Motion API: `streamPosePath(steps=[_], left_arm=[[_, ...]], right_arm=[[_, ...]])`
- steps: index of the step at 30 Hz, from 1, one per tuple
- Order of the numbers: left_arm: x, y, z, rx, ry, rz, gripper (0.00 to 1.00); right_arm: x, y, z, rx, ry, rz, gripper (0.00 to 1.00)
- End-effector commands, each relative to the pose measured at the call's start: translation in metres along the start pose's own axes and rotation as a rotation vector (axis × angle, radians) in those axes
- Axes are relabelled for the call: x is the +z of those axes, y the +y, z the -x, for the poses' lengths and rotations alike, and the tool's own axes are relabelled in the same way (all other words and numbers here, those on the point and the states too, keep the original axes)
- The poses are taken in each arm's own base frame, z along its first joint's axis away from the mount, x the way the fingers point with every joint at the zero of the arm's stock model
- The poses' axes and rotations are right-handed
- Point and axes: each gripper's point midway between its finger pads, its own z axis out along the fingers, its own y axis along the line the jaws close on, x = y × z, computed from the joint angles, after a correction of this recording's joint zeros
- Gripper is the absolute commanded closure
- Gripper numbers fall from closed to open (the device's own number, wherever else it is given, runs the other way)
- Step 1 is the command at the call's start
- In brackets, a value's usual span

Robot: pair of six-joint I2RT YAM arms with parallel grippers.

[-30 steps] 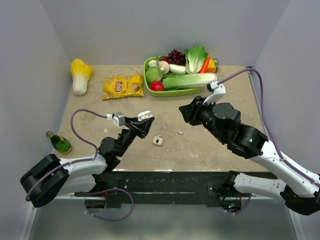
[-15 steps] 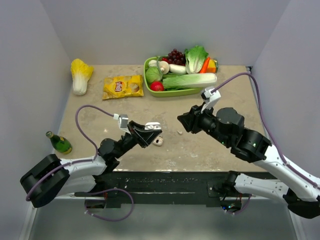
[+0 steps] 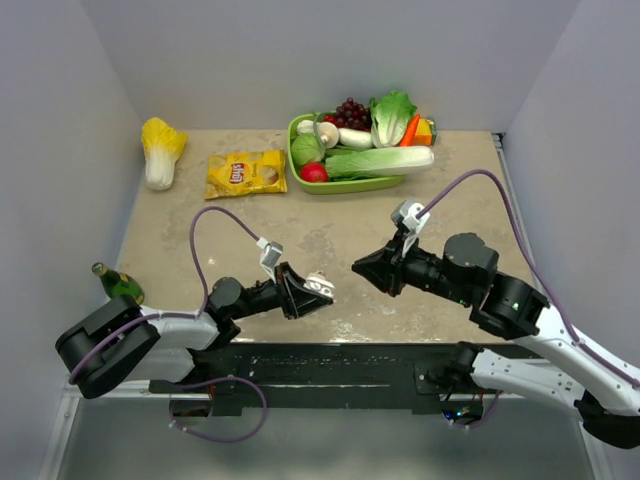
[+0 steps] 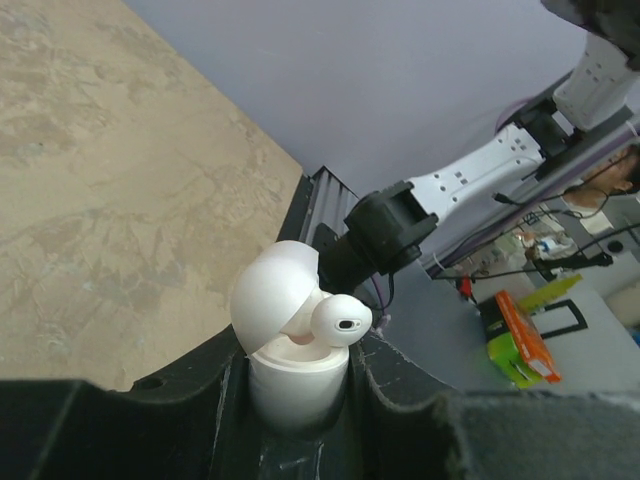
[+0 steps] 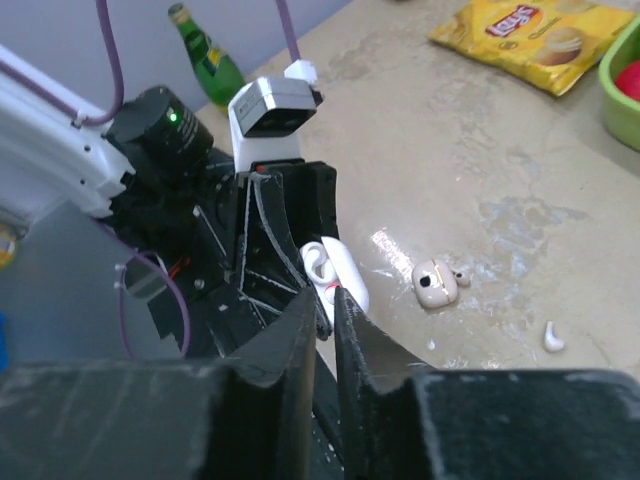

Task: Insert the wireless bluetooth earbuds into the charging case
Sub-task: Open the charging case.

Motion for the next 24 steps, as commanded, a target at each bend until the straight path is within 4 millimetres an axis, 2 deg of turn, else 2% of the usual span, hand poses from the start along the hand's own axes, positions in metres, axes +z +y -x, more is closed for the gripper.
streamPosePath(steps=[1, 4, 14, 24], left_arm=[[-0.022, -0.126, 0.069, 0.385, -0.315, -0.52, 1.0], [-0.023, -0.135, 0.064, 0.456, -0.305, -0.562, 1.0], [-0.024, -0.141, 0.068, 0.522, -0.333, -0.577, 1.0], [-0.024, -0.143, 0.068, 0.524, -0.332, -0.584, 1.0]], right_arm=[[0.009, 0.014, -0.026, -0.037, 0.079, 0.115, 0.93], [0.012, 0.021, -0.032, -0.032, 0.105, 0.158, 1.0], [0.019, 0.044, -0.055, -0.047, 0.205, 0.256, 1.0], [0.032, 0.037, -0.083, -0.041, 0.294, 0.22, 1.0]])
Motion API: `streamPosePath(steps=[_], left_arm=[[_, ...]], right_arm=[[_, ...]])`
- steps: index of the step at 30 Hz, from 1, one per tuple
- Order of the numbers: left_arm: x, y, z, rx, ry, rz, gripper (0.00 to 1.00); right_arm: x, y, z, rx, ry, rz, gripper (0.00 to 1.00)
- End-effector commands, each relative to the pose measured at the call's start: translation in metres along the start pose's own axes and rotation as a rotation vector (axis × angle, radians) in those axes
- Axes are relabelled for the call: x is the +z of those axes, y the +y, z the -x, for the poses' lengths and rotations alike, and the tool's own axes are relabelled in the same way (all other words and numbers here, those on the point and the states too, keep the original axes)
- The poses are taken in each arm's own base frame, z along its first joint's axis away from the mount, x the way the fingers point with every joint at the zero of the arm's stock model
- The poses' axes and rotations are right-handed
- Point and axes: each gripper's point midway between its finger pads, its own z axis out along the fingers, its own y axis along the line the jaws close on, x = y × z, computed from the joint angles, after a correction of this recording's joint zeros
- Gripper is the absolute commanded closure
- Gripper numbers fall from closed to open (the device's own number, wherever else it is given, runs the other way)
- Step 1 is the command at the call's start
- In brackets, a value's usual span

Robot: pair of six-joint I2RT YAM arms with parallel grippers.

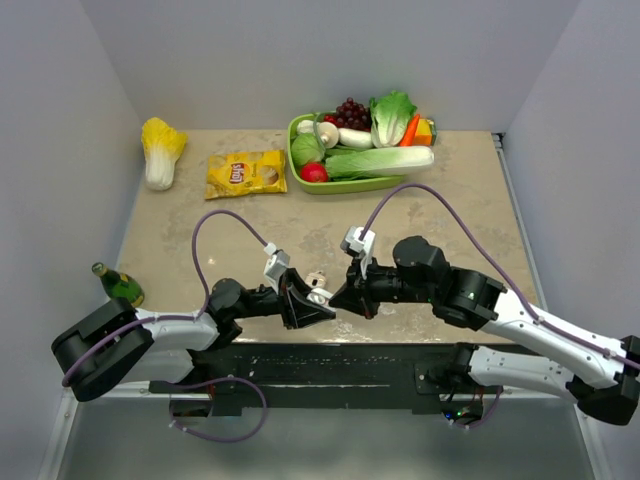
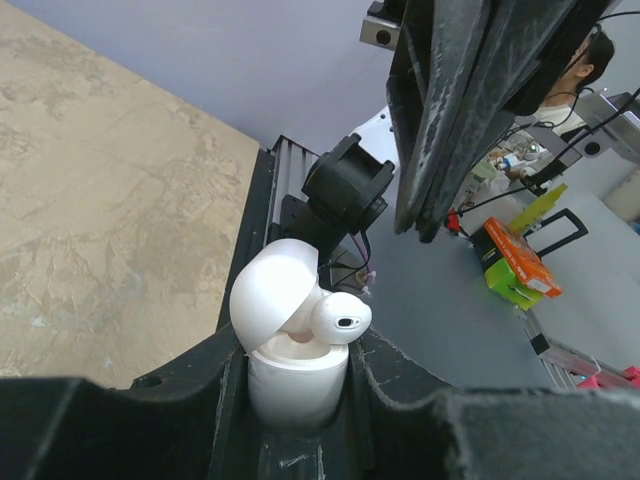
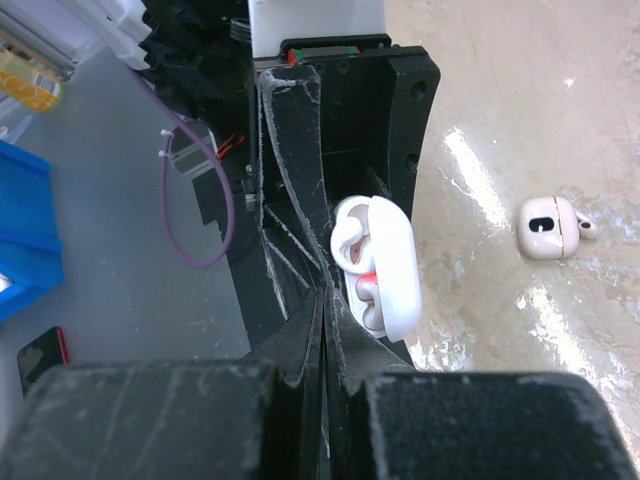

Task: Insert the wireless bluetooth earbuds into the charging case
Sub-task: Open the charging case.

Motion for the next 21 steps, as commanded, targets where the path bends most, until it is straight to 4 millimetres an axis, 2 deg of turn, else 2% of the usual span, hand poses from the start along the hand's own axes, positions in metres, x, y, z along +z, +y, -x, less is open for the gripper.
streamPosePath(steps=[1, 14, 21], left_arm=[[-0.014, -0.098, 0.098, 0.427, -0.416, -0.356, 1.0], [-0.017, -0.104, 0.089, 0.421, -0.393, -0.381, 1.0], [-0.022, -0.107, 0.084, 0.429, -0.392, -0.383, 1.0]], right_arm=[[0.005, -0.004, -0.004, -0.014, 0.012, -0.015, 1.0], [0.017, -0.024, -0.016, 0.026, 0.064, -0.11, 1.0], [0.014, -0.031, -0.008, 0.037, 0.029, -0.159, 1.0]])
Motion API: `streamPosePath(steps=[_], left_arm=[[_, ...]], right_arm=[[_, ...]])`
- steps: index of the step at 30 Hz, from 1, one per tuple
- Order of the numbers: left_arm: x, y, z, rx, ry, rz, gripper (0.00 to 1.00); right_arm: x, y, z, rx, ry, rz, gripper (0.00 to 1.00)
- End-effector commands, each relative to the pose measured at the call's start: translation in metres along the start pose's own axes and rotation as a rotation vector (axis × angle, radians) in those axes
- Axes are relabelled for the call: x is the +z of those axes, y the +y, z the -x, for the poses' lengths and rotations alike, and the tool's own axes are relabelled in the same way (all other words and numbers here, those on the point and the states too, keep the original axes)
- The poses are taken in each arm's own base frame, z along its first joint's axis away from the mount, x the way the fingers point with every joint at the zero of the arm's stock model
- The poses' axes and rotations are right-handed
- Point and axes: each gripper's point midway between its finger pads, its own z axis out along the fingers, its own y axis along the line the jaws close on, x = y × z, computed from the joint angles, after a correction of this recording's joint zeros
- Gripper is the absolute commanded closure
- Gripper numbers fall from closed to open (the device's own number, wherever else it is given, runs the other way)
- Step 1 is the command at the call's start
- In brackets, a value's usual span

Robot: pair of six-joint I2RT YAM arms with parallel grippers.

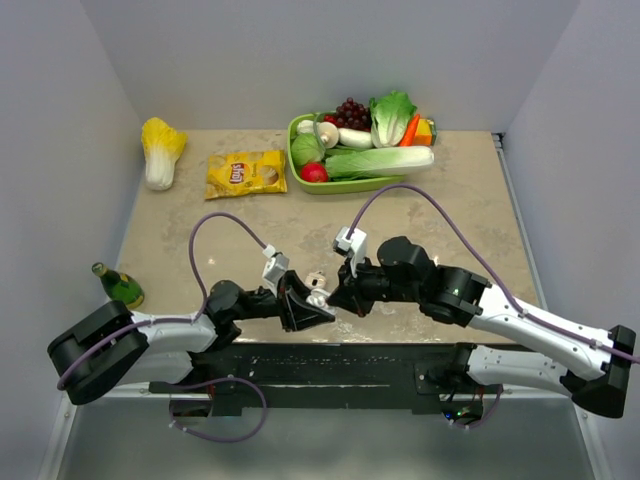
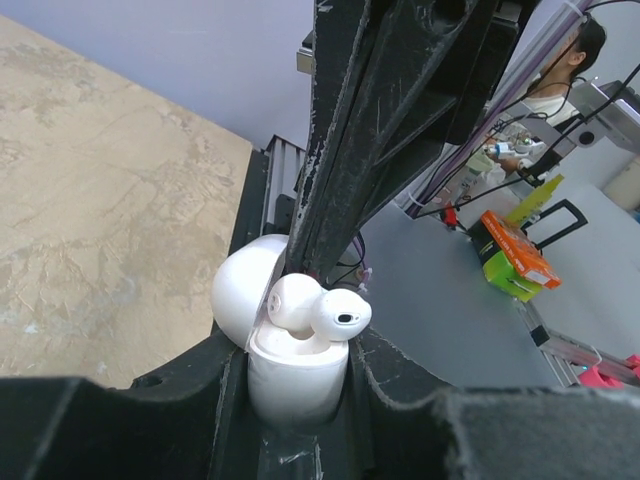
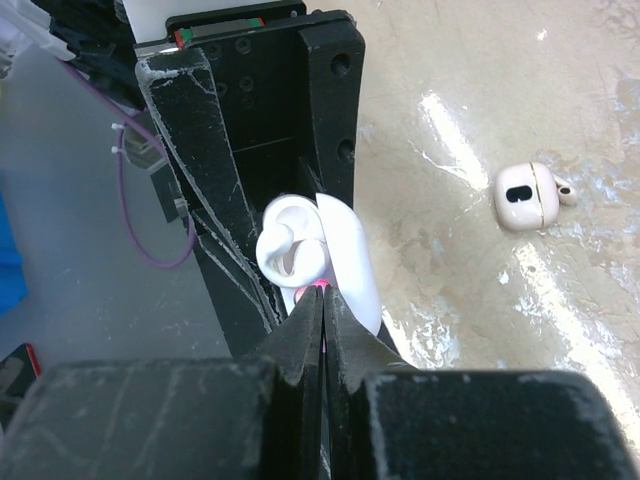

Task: Insert the wireless bluetooth earbuds into the charging case
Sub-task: Open the charging case, then adjust the earbud.

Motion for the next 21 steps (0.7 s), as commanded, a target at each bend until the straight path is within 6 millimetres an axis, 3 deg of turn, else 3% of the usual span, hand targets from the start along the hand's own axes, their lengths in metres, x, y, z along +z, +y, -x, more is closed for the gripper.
streamPosePath(steps=[1, 4, 8, 11, 21], left_arm=[[-0.021, -0.098, 0.086, 0.414, -0.395, -0.352, 1.0], [-0.023, -0.099, 0.085, 0.412, -0.398, -0.351, 1.0], [-0.025, -0.1, 0.085, 0.41, -0.403, -0.348, 1.0], [-0.025, -0.098, 0.085, 0.404, -0.402, -0.344, 1.0], [-0.019, -0.098, 0.087, 0.385, -0.393, -0.353, 1.0]], right_arm=[[-0.004, -0.009, 0.01, -0.001, -0.044, -0.061, 1.0], [-0.01, -0.007, 0.017, -0.012, -0.073, -0.06, 0.96], [-0.024, 0.003, 0.028, -0.047, -0.129, -0.013, 0.78], [-0.034, 0.014, 0.035, -0.091, -0.164, 0.035, 0.72], [-0.03, 0.06, 0.018, -0.248, -0.094, 0.183, 0.67]])
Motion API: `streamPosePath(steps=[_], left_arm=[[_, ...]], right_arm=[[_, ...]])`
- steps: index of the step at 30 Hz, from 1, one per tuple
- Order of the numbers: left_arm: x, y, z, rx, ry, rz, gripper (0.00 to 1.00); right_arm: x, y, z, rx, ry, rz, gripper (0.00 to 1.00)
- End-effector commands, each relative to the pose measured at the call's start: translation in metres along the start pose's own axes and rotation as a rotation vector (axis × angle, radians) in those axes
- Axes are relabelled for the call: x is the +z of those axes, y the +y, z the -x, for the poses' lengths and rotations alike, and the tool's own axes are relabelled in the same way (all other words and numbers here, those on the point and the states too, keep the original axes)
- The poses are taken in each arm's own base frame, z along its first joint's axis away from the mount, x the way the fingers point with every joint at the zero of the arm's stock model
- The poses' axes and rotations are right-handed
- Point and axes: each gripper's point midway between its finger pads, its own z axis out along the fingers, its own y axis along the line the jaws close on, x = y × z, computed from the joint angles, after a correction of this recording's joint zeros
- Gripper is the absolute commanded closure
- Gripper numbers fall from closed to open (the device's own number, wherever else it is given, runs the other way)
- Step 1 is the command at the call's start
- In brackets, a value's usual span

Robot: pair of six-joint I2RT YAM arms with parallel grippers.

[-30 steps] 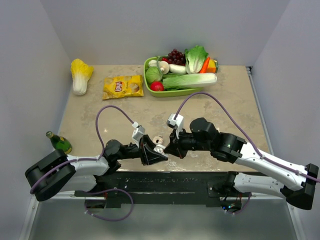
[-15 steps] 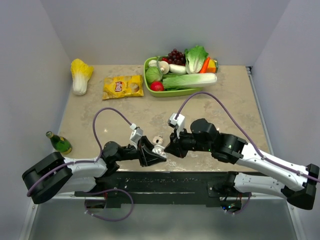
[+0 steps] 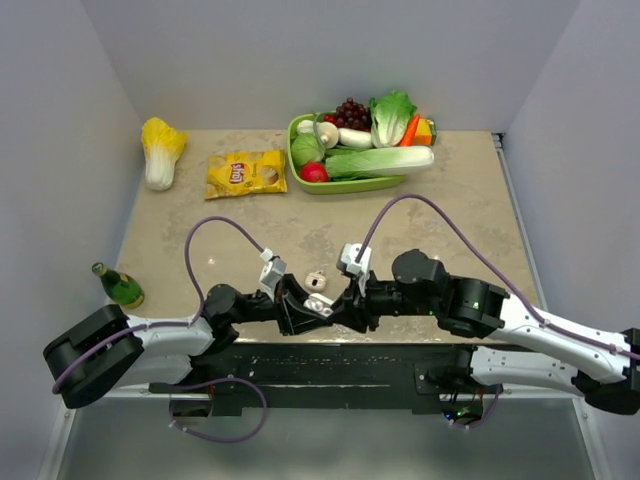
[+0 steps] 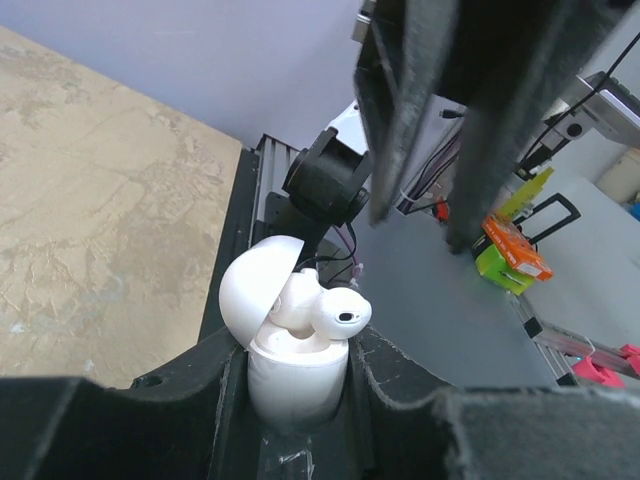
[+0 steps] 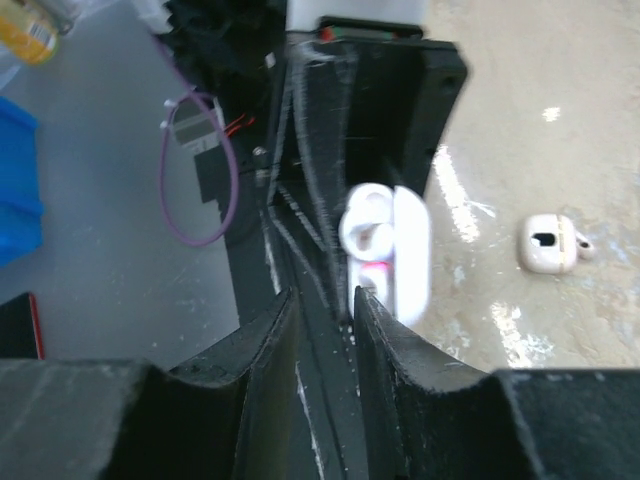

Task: Insert the wireless bluetooth earbuds into the charging case
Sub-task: Adjust the earbud.

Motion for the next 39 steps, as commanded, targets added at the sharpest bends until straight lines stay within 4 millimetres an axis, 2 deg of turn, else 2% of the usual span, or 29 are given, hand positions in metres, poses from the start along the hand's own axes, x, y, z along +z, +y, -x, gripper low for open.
streamPosePath(steps=[1, 3, 5, 15, 18, 27, 39], left_arm=[[-0.011, -0.087, 0.091, 0.37, -0.385, -0.33, 1.0], [-0.009, -0.086, 0.09, 0.363, -0.377, -0.332, 1.0], [-0.009, -0.086, 0.09, 0.364, -0.376, -0.333, 1.0], [-0.008, -0.088, 0.087, 0.355, -0.368, -0.342, 1.0], [-0.008, -0.088, 0.087, 0.352, -0.366, -0.343, 1.0], [-0.007, -0.089, 0.087, 0.353, -0.365, -0.349, 1.0], [-0.006, -0.089, 0.087, 0.356, -0.366, -0.35, 1.0]], right_arm=[[0.002, 0.024, 0.013, -0.109, -0.012, 0.063, 0.66], [0.009, 0.027, 0.007, -0.119, 0.013, 0.054, 0.64], [0.011, 0.022, 0.009, -0.122, 0.003, 0.025, 0.63], [0.008, -0.003, 0.03, -0.117, -0.124, -0.127, 0.61], [0.008, -0.004, 0.03, -0.124, -0.136, -0.129, 0.61], [0.017, 0.004, 0.017, -0.141, -0.077, -0.069, 0.68], [0.024, 0.002, 0.003, -0.134, -0.02, -0.081, 0.67]])
